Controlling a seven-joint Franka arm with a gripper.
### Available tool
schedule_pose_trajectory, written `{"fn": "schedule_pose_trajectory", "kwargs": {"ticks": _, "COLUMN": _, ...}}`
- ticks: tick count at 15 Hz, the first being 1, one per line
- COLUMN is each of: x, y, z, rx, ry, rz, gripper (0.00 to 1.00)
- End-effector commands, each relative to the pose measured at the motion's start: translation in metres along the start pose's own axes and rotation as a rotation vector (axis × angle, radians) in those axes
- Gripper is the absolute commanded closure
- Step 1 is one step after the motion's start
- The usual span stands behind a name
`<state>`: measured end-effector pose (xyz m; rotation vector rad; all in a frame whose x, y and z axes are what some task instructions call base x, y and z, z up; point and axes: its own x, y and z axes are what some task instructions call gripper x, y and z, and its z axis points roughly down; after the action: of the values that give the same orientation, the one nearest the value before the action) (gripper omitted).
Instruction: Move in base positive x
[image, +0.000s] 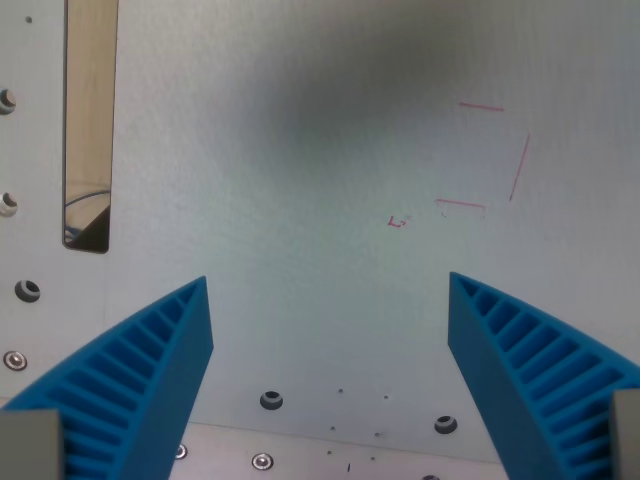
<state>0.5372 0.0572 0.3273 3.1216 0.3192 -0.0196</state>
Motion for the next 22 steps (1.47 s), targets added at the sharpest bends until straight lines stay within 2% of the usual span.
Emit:
{"fn": "schedule_pose_trajectory", "kwargs": {"ticks": 1, "x": 0.005, "y": 0.002, "z": -0.002, "rx": -0.001, "ry": 0.004, "rz": 0.000, "gripper": 0.00}}
{"fn": "schedule_pose_trajectory", "kwargs": {"ticks": 22, "x": 0.110, "y": 0.043, "z": 0.003, "rx": -0.001, "ry": 0.004, "rz": 0.000, "gripper": 0.00}}
